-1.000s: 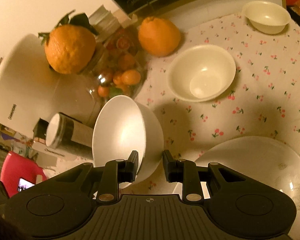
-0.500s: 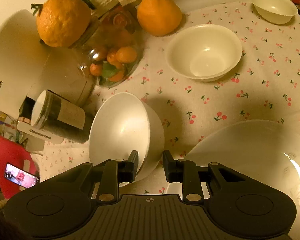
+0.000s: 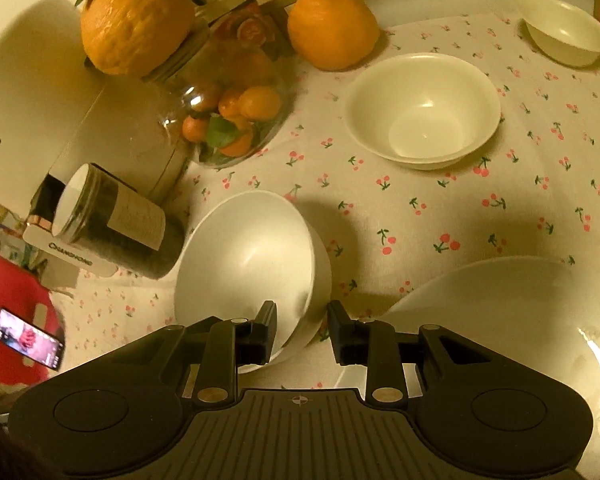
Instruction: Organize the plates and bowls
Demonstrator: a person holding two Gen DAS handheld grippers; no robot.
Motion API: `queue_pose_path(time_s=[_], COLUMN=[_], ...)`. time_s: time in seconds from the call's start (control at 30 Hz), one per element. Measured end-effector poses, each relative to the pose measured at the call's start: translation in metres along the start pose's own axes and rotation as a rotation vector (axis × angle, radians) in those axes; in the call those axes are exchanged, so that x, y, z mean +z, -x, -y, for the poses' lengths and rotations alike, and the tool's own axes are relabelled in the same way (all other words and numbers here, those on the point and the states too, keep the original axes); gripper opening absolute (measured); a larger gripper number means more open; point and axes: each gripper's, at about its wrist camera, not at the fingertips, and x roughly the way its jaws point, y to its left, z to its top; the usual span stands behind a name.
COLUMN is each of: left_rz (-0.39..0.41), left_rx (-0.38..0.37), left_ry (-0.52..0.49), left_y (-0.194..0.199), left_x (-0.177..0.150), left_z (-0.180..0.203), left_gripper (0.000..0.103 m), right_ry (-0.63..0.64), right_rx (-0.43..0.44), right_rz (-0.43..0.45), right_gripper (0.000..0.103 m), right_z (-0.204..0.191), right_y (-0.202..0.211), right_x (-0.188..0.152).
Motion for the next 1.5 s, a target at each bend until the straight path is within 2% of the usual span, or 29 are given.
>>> queue_pose_path(time_s=[0.1, 0.13, 0.17, 0.2, 0.33, 0.4, 0.6, 0.67, 0.97, 1.3, 1.5], left_rz=[-0.01, -0.01, -0.011, -0.008, 0.014, 0.021, 0.032, 0.037, 0.068, 0.12, 0.16], left_rx=[0.006, 0.007, 0.006, 0.008, 0.037, 0.042, 0.045, 0.044, 0.035, 0.068, 0.091], left_ry=[-0.005, -0.005, -0.007, -0.01, -0.051, -0.065, -0.083, -0.08, -0.055, -0.086, -0.118], left_y=[-0.002, -0.002, -0.002, -0.002, 0.001, 0.002, 0.005, 0.006, 0.011, 0.01, 0.003], left_x=[0.0, 0.0, 0.0, 0.0, 0.0, 0.0, 0.002, 0.003, 0.008, 0.015, 0.02], left_z=[0.0, 0.0, 0.0, 0.0, 0.006, 0.009, 0.01, 0.01, 0.011, 0.029, 0.044], left_gripper=[0.017, 0.017, 0.017, 0.022, 0.032, 0.043, 0.066, 0.071, 0.082, 0.093, 0.095], right_ry=[0.031, 0.04, 0.046, 0.05, 0.061, 0.055, 0.042, 0.032, -0.077, -0.235, -0.294], right_rx=[-0.011, -0.016, -0.019, -0.021, -0.03, -0.021, 0.0, 0.006, 0.042, 0.048, 0.035], right_rz=[0.005, 0.007, 0.012, 0.018, 0.048, 0.059, 0.088, 0.1, 0.17, 0.227, 0.244], right_gripper=[0.029, 0.031, 0.038, 0.044, 0.054, 0.061, 0.07, 0.073, 0.081, 0.081, 0.081], right_z=[-0.004, -0.005, -0.005, -0.006, -0.007, -0.005, -0.002, 0.001, 0.03, 0.079, 0.1], right_y=[0.0, 0.0, 0.001, 0.001, 0.007, 0.01, 0.02, 0.024, 0.047, 0.061, 0.059], right_x=[0.0, 0.0, 0.0, 0.0, 0.002, 0.003, 0.007, 0.009, 0.023, 0.034, 0.038])
